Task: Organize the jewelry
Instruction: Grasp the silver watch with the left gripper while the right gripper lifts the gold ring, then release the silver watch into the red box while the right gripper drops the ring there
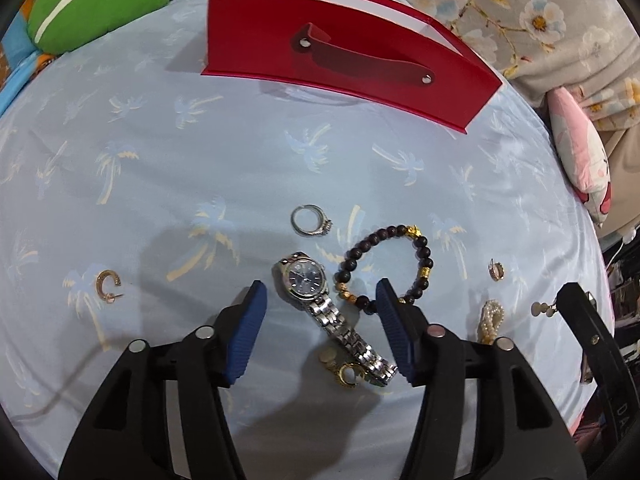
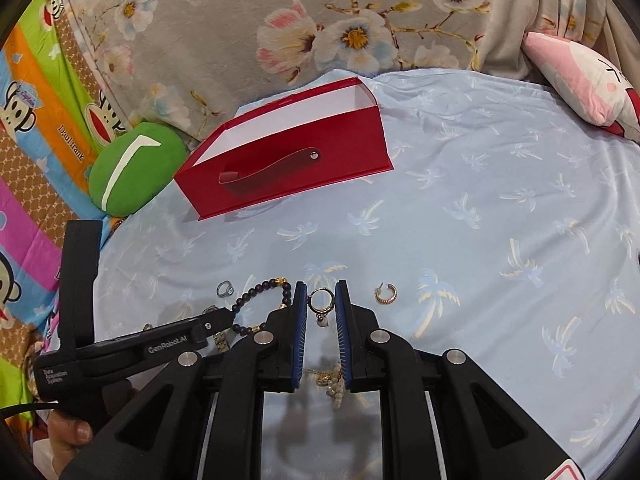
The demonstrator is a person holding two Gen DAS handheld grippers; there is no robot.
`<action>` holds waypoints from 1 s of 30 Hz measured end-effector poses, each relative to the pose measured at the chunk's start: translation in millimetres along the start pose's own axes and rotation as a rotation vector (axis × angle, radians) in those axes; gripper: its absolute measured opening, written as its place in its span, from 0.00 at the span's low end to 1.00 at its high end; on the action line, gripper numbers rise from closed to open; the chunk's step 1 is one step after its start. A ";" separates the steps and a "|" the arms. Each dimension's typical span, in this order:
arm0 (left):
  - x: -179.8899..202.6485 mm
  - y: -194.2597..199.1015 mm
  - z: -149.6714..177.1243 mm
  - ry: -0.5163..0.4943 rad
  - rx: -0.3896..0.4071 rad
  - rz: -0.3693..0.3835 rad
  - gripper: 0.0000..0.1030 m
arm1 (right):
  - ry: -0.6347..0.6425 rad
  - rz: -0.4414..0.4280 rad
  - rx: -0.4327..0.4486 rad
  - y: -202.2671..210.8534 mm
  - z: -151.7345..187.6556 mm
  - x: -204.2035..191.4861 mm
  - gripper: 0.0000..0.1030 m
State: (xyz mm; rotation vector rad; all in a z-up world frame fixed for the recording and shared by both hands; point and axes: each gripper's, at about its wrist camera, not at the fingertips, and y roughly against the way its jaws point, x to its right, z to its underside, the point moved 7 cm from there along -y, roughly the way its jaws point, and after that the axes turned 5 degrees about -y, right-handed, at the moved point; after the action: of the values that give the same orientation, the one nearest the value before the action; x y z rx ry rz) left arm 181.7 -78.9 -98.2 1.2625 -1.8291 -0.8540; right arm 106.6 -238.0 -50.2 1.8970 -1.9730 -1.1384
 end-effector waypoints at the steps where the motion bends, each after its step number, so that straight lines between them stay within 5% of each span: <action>1: 1.5 -0.3 1.1 -0.004 -0.006 0.003 0.38 | -0.004 0.000 0.000 0.1 0.0 1.2 0.13; 4: 3.5 0.4 5.1 -0.012 -0.017 0.003 0.27 | -0.010 0.001 0.001 0.8 0.4 3.1 0.13; 17: 10.1 -12.4 -12.1 -0.107 0.053 -0.107 0.22 | -0.006 0.002 -0.001 2.3 2.5 3.0 0.13; 30: 0.6 25.3 -8.1 -0.067 0.078 0.031 0.22 | 0.007 -0.009 0.036 14.5 -8.1 0.1 0.13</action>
State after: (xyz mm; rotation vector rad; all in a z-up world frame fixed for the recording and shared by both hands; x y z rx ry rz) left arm 177.0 -72.9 -72.8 1.2638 -1.9469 -0.8244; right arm 100.3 -242.7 -35.6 1.9264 -1.9967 -1.1037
